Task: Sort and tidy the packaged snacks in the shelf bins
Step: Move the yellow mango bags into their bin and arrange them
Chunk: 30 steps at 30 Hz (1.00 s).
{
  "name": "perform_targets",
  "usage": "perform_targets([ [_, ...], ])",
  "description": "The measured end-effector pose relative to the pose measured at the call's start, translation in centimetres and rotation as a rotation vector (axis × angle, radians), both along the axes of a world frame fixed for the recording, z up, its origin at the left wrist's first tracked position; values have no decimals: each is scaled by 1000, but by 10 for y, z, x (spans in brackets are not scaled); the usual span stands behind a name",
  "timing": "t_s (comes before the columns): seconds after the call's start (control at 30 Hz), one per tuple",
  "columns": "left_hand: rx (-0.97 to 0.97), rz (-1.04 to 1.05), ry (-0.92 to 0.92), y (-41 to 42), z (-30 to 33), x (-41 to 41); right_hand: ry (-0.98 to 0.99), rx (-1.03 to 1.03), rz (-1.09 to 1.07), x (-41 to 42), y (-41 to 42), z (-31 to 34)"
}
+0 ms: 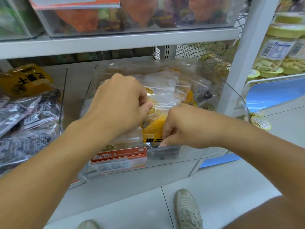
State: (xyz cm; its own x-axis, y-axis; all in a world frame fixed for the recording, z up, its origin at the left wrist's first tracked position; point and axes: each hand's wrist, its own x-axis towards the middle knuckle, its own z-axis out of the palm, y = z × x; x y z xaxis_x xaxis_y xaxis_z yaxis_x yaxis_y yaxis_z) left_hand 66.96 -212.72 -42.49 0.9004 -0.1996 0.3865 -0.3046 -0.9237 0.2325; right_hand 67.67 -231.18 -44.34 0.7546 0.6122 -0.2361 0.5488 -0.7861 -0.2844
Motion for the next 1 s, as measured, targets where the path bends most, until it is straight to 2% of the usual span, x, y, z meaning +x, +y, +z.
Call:
perform_targets([
  [0.13, -16, -8, 29, 2, 2, 1, 43, -128, 41, 11, -9, 5],
  [0.23, -17, -32, 73, 4, 4, 0, -65, -152, 21, 10, -33, 29],
  [0.33, 32, -48, 100, 5, 6, 2, -285, -183, -186, 2, -72, 69],
  [0.4, 81, -51, 132, 4, 9, 4, -373, -222, -322, -3, -85, 72],
  [0.5, 120, -70, 200, 4, 18, 5, -230, -367, -482, -5, -77, 48],
  [0.57, 137, -107, 243, 3, 26, 1, -266, -416, -514, -5, -68, 42],
  [0.67, 144, -136, 273, 4, 31, -3, -601, -304, -483, 2, -60, 49],
  [0.7, 143, -140, 277, 5, 31, -3, -603, -186, -454, 7, -55, 47],
  [0.83, 176, -118, 264, 3, 28, -1, -102, 124, -410, 30, -40, 17],
  [0.93, 169, -126, 224, 0, 24, -2, 259, 483, -419, 38, -57, 9],
  [1.0, 132, -184, 228, -2, 21, -1, 312, 448, -353, 42, -67, 6],
])
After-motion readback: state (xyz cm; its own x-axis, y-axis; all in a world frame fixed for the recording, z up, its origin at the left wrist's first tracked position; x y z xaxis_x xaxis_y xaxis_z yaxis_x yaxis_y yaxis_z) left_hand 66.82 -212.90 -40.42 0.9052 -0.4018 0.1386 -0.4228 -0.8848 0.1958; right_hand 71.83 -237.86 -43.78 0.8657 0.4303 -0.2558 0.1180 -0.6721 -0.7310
